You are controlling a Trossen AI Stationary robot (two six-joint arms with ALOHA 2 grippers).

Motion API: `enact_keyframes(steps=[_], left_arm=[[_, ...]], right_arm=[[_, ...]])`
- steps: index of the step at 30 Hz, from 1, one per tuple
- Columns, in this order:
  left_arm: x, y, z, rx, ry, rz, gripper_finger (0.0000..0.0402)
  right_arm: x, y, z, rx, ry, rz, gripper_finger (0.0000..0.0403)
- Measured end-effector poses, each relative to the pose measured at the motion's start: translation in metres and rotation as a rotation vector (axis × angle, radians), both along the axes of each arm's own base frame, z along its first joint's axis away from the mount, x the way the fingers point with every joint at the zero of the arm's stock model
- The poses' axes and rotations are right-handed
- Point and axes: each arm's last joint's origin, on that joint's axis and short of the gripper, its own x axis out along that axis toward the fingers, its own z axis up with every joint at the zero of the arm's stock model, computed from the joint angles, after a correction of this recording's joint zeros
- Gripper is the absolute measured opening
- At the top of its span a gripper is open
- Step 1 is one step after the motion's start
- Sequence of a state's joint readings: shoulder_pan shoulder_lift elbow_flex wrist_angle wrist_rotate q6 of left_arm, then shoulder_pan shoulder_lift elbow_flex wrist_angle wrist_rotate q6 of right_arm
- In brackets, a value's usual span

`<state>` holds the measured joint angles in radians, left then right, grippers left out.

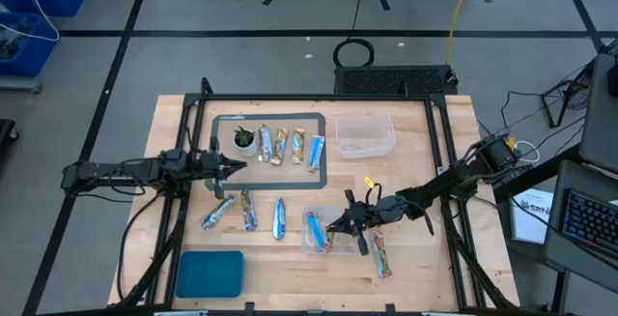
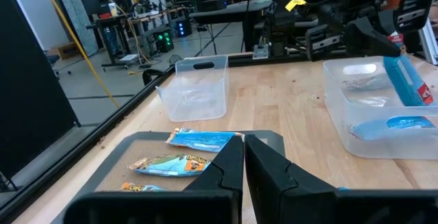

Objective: Pick and place Granola Bars by type
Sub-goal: Put the right red granola bar into the bottom transparent bin

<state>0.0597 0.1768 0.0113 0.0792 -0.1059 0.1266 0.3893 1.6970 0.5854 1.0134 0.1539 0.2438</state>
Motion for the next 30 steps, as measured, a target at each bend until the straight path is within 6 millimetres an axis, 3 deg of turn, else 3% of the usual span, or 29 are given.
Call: enact_keyframes(steps=[30], left_arm=[[0.0, 0.0, 0.0, 0.0, 0.0, 0.0, 0.0024]], right_arm=[[-0.0025, 0.0029, -0.0059, 0.026, 0.07, 0.0, 0.0002]])
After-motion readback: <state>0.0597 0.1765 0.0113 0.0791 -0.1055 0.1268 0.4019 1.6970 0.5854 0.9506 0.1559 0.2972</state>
